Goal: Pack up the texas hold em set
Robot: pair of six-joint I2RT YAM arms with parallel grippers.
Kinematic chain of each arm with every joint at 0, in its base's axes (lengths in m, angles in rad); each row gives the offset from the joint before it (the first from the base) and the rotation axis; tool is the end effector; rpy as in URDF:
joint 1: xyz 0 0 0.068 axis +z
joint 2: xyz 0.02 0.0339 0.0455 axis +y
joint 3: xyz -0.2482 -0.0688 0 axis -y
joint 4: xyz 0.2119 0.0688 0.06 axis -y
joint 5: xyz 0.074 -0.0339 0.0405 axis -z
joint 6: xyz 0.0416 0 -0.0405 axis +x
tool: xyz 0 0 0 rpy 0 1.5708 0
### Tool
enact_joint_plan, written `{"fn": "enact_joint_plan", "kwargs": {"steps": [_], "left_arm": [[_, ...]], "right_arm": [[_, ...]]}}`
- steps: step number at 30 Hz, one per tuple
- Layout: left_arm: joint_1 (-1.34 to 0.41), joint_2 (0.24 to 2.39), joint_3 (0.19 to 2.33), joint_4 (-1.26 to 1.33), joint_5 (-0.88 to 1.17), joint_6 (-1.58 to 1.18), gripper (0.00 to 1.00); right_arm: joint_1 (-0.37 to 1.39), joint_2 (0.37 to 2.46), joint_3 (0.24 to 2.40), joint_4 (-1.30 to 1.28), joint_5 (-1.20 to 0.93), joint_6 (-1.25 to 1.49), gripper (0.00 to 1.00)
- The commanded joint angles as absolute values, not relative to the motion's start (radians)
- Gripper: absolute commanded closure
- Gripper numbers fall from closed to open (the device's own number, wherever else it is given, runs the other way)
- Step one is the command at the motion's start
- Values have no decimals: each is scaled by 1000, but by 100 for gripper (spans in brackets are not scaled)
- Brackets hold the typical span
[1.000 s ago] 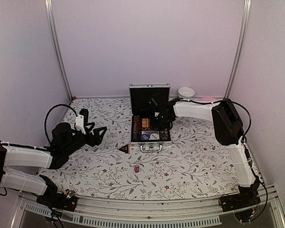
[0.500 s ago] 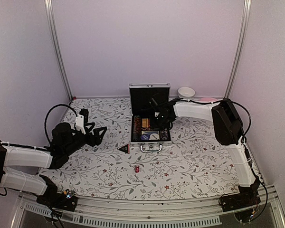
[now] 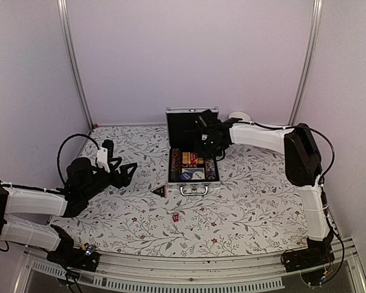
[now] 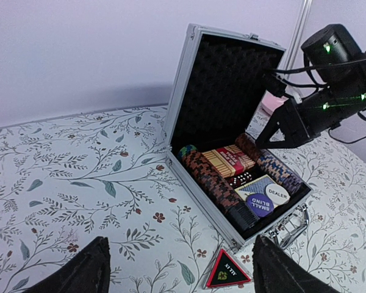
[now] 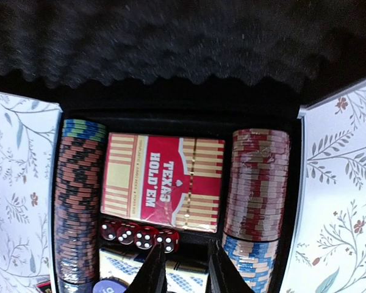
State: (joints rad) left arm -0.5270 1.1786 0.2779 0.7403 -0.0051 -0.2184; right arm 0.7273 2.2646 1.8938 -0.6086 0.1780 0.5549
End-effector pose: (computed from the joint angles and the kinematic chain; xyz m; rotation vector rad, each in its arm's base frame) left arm 0.1884 -0.1094 0.1956 0.2670 1.7418 -0.5420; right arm 0.3500 0.3017 0.1880 -0.1505 2.5468 0.2822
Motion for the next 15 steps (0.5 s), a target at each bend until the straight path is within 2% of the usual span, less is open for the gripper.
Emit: {"fn": "enact_joint_plan", "kwargs": {"steps": [1,3,9,15], "left_arm": [[-515,1169,279,741,-4,-215,20],[-515,1169,278,742,-5,-215,20],[-515,1166,276,744,-3,-222,20],[-516,1149,265,750,-2,-234,20]], "right_arm": [[744,2175,1880,-605,170,527,75],[772,2159,1867,-614,162,525,74],[910,2129,1798,-646,135,567,57],[1069,2175,1804,-743,96,657,55]]}}
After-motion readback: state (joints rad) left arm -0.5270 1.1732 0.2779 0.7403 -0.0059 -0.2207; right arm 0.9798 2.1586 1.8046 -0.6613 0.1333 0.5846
